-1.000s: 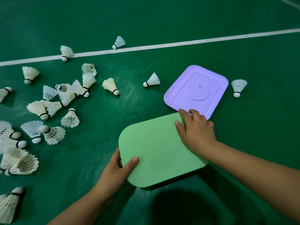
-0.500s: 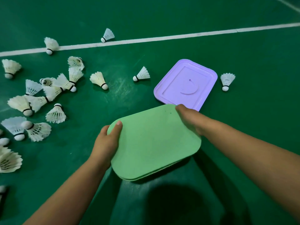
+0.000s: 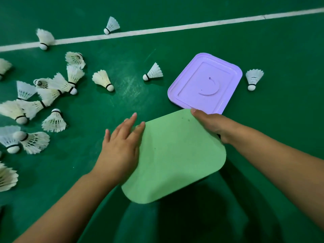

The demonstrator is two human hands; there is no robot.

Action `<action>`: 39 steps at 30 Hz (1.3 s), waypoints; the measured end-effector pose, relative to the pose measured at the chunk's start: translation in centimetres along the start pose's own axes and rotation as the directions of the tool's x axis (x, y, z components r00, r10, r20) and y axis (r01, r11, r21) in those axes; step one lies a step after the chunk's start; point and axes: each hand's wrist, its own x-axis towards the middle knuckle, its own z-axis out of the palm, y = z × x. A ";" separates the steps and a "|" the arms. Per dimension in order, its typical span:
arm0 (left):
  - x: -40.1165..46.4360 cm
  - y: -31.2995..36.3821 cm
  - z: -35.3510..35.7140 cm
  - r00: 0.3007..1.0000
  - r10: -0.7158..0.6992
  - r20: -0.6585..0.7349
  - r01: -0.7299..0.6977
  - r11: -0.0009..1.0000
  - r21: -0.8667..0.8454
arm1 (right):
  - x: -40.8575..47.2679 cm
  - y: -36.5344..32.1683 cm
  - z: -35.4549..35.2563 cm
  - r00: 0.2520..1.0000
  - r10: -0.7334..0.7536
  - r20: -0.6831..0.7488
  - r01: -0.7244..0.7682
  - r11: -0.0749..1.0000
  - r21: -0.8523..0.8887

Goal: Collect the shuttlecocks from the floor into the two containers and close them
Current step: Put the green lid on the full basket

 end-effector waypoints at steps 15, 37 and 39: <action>-2.1 3.6 1.1 0.953 0.192 0.236 -0.252 0.933 0.258 | -1.3 1.8 3.2 0.734 -0.674 0.083 0.409 0.343 -0.846; -3.0 2.6 -0.5 0.985 -0.060 0.162 0.056 0.998 0.030 | -5.6 1.4 1.0 0.767 -0.641 0.043 0.534 0.599 -0.597; -4.1 1.8 -0.7 0.989 -0.135 -0.053 0.120 0.968 -0.222 | -5.6 1.5 -0.2 0.745 -0.657 -0.118 0.551 0.705 -0.446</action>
